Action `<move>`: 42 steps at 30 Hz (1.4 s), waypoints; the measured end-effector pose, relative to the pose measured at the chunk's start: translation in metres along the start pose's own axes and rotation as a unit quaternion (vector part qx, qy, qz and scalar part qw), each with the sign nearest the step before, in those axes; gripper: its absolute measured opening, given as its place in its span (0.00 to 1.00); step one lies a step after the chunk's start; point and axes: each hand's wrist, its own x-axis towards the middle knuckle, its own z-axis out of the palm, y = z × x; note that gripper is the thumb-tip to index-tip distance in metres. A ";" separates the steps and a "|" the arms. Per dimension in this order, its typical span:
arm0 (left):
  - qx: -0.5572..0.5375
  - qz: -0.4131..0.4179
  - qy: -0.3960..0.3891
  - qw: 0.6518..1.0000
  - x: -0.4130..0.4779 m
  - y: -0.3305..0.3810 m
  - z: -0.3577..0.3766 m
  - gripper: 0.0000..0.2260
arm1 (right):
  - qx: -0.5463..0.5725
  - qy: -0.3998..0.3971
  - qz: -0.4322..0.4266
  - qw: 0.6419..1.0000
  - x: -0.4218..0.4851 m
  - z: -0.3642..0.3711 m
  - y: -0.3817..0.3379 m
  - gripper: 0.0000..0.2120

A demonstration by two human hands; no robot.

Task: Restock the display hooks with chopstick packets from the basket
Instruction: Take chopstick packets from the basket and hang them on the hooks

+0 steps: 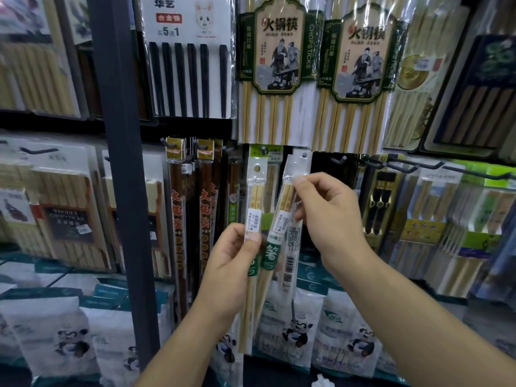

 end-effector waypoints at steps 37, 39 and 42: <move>0.131 0.040 -0.051 0.989 0.013 0.013 0.024 0.04 | 0.013 -0.064 -0.016 0.998 0.008 -0.020 -0.003 0.10; 0.156 0.034 -0.049 0.986 0.018 0.014 0.026 0.05 | 0.020 -0.041 0.006 0.999 0.013 -0.017 -0.005 0.12; 0.155 0.011 -0.042 0.987 0.026 0.016 0.029 0.04 | 0.014 -0.005 0.024 1.000 0.022 -0.014 -0.005 0.14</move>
